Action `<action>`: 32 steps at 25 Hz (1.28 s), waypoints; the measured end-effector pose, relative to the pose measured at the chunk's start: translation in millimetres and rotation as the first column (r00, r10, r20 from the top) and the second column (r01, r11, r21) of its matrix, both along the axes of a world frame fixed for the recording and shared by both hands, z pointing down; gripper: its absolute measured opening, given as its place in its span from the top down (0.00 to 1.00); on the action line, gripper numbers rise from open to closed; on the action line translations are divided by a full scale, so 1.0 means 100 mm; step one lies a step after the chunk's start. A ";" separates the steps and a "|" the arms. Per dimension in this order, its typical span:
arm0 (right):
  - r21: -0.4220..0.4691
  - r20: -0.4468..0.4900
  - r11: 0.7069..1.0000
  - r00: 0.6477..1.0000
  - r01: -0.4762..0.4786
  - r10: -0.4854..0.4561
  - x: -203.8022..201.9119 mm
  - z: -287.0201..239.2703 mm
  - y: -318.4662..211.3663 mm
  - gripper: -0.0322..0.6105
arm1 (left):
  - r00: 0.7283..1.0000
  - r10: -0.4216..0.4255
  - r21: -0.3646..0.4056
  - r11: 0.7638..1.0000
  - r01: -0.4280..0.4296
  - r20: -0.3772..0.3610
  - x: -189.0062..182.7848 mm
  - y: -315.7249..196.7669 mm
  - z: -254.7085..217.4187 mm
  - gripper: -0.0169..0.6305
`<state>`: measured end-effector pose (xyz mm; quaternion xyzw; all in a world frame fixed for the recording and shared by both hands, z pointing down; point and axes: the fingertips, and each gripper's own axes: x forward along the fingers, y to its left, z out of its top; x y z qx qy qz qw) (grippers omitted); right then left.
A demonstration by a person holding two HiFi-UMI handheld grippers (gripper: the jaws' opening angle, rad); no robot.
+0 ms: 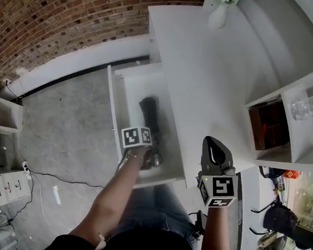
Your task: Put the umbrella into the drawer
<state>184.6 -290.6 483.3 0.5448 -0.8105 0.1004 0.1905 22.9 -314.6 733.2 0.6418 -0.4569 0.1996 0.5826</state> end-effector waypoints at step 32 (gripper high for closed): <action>0.238 0.014 0.965 0.994 -0.112 0.112 -0.51 -1.15 0.85 0.94 | 0.981 0.194 0.588 0.793 -0.160 0.005 -0.71 0.27 -2.19 0.47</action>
